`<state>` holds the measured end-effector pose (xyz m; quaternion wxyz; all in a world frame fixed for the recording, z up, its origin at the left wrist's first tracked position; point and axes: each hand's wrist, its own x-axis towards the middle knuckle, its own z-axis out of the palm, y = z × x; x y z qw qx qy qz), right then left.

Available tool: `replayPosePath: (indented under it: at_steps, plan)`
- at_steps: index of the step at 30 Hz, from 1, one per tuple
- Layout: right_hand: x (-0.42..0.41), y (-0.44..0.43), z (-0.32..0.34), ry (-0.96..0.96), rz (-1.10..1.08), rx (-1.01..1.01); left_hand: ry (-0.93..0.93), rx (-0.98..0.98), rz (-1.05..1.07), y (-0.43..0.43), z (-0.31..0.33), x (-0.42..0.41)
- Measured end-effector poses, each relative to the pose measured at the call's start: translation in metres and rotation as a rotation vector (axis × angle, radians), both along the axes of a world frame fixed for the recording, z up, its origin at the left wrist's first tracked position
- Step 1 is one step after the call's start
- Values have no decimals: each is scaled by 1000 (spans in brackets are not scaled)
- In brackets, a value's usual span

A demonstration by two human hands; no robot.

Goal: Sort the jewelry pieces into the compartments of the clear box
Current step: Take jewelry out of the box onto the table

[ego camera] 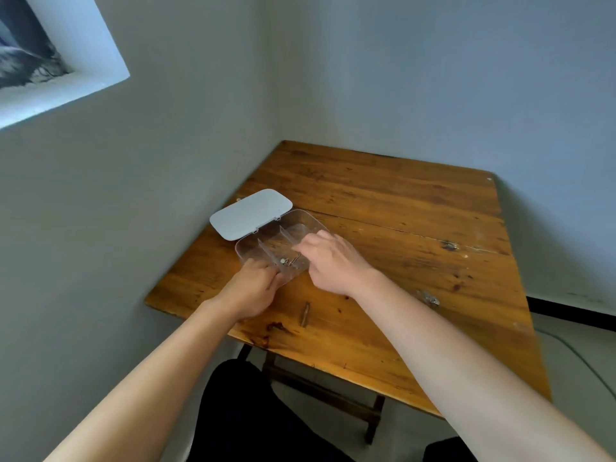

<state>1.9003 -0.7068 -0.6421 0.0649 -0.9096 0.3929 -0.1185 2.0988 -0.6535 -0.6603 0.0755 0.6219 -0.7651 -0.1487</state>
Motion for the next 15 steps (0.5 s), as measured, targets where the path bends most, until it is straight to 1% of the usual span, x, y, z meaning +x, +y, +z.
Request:
replayPosePath:
  at_steps: [2, 5, 8, 12, 15]
  plan:
    - [15, -4, 3, 119, 59, -5, -4, 26, 2, -2, -2, 1]
    - [28, -13, 8, 261, 80, 70, -6, 27, 12, -3, -5, 1]
    - [33, -20, 11, 322, 78, 141, -32, 42, 3, -6, -5, 2]
    - [40, -21, 11, 435, 126, 150, -23, 85, -3, -11, 0, 6]
    - [38, -25, 14, 399, 140, 204, -39, 131, -10, -14, 2, 7]
